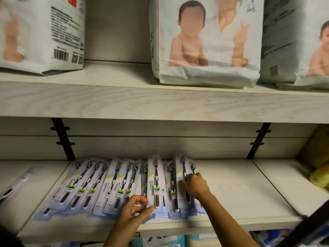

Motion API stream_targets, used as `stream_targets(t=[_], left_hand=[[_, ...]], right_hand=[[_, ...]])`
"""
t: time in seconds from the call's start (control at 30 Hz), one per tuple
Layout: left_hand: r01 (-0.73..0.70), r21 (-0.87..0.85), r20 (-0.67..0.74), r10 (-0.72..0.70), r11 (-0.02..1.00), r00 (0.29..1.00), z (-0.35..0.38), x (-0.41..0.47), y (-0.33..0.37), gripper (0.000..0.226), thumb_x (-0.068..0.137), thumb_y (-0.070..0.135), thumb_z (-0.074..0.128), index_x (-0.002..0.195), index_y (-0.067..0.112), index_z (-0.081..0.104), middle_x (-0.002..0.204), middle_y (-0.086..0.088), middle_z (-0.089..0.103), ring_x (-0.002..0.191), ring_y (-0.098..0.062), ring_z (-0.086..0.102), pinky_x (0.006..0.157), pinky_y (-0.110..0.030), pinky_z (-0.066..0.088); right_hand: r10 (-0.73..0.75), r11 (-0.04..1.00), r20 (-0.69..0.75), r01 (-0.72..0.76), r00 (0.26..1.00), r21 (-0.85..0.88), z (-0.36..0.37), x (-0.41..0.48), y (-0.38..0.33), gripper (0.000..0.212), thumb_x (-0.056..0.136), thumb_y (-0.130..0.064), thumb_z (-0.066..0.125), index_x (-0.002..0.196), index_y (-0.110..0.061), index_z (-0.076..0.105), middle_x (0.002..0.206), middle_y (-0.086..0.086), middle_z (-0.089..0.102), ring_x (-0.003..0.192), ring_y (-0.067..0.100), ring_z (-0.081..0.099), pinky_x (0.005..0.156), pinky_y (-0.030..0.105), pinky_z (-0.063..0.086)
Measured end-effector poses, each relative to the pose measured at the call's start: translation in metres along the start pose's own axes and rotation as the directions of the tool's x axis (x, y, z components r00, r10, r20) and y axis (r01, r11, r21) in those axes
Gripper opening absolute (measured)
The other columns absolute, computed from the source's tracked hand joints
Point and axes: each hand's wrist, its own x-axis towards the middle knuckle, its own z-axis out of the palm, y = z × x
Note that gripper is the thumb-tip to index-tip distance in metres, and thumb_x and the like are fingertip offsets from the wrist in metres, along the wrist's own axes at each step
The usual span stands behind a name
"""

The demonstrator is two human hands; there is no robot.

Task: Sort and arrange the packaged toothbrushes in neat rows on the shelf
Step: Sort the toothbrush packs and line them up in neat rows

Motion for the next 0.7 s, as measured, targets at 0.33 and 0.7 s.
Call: stream_targets(t=[0.33,0.7], left_hand=[[0.001,-0.02,-0.011,-0.002,1.0,1.0,-0.005,-0.01,-0.002,0.025,0.076,0.013,0.074,0.094,0.005,0.059,0.101,-0.013,0.061,0.086,-0.029,0.064,0.074,-0.032,0.055],[-0.152,-0.043,-0.088,0.148,0.987,0.985,-0.029,-0.017,0.011,0.014,0.079,0.009,0.071,0.09,0.006,0.064,0.084,-0.009,0.071,0.084,-0.027,0.067,0.07,-0.027,0.055]], right_hand=[[-0.016,0.999,0.01,0.016,1.0,-0.029,0.001,-0.006,0.003,0.05,0.091,-0.055,0.045,0.125,-0.019,0.047,0.13,0.007,0.042,0.113,0.029,0.054,0.094,0.04,0.047],[-0.125,0.939,-0.348,0.224,0.929,0.26,-0.008,-0.054,-0.012,0.041,0.092,-0.04,0.053,0.129,-0.021,0.048,0.129,0.002,0.047,0.088,0.018,0.062,0.085,0.039,0.051]])
